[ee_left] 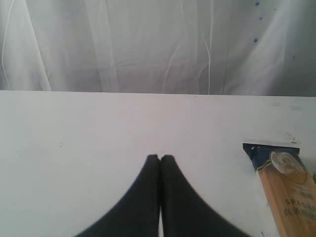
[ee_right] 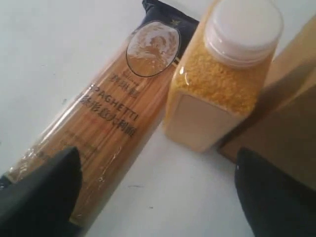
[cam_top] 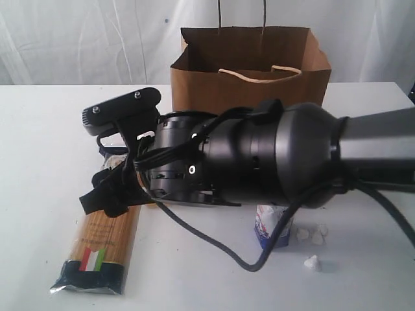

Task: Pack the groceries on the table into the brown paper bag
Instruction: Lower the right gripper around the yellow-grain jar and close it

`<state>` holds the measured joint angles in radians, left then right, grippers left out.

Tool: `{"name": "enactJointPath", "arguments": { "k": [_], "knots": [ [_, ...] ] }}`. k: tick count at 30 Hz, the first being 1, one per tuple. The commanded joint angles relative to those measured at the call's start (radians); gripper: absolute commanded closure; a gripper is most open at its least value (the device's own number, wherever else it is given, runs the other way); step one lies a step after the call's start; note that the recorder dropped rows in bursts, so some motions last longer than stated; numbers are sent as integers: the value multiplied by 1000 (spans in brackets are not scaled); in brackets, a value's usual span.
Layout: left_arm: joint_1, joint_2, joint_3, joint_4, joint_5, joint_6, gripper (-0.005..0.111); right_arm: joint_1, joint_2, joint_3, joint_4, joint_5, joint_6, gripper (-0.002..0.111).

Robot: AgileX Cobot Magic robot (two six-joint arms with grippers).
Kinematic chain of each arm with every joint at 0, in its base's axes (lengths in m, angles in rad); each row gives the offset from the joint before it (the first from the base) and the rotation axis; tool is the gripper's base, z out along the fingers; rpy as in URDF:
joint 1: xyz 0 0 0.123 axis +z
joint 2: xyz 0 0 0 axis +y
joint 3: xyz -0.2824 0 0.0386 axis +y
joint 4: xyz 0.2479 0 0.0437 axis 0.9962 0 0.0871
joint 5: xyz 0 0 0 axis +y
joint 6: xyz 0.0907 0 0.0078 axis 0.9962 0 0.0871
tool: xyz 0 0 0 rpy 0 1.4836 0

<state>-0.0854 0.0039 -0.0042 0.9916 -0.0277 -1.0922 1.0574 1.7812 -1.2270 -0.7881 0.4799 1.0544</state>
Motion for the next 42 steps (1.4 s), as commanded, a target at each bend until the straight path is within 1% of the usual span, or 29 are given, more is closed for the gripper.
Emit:
{"name": "enactJointPath", "arguments": {
  "k": [1,5,7,11,13,18,24,31,38,39,42],
  "knots": [
    [-8,-4,4,11,-5,1,106,-3,23,-9,-52,-38,50,30],
    [-8,-4,4,11,-5,1,106,-3,42,-9,-147,-31,236,30],
    [-8,-4,4,11,-5,1,106,-3,53,-9,-249,-31,327,30],
    [-8,-4,4,11,-5,1,106,-3,76,-9,-410,-9,462,30],
    [-8,-4,4,11,-5,1,106,-3,83,-9,-446,3,505,30],
    [-8,-4,4,11,-5,1,106,-3,94,-11,-474,-32,532,30],
    [-8,-4,4,11,-5,1,106,-3,144,-23,-554,39,545,30],
    [-8,-4,4,11,-5,1,106,-3,163,-44,-646,46,618,30],
    [-8,-4,4,11,-5,1,106,-3,160,-44,-648,51,627,30],
    [-8,-4,4,11,-5,1,106,-1,152,-44,-648,29,627,30],
    [-8,-4,4,11,-5,1,106,8,118,-51,-672,-110,625,30]
  ]
}}
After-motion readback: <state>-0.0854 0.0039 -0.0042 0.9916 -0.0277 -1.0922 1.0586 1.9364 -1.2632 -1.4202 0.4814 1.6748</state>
